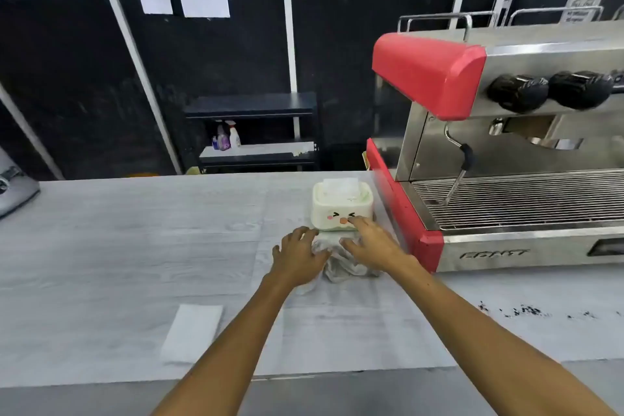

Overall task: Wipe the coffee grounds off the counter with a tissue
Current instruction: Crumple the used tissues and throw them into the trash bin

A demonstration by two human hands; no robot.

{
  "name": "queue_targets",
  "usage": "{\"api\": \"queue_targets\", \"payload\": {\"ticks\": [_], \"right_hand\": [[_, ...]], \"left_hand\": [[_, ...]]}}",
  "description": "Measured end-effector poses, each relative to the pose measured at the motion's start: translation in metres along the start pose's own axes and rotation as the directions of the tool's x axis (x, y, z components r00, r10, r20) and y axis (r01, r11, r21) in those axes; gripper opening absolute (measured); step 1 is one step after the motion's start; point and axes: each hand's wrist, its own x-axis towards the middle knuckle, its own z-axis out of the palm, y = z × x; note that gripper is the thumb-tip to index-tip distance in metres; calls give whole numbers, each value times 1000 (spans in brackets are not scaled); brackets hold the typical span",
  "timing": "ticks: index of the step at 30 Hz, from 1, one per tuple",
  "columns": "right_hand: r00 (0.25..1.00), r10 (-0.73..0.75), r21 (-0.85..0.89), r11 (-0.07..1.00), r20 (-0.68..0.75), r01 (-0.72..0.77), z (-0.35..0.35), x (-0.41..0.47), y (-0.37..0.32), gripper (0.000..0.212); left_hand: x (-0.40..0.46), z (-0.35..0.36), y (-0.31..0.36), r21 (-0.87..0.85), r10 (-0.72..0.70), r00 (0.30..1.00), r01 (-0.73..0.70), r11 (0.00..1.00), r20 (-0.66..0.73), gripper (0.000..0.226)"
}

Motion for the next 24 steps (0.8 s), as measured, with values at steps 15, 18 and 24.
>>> {"api": "queue_targets", "payload": {"ticks": [15,18,24], "right_hand": [[991,132,3,991,-1,-132,81,16,27,58],[993,104,-6,994,-48,-105,84,16,34,57],[993,47,-1,999,-106,-48,92,16,49,54]], "left_hand": [[27,66,-33,34,39,999,-40,999,21,69],[31,74,-36,59,42,999,-42,997,0,81],[38,88,-41,49,71,996,-68,996,-57,61]]}}
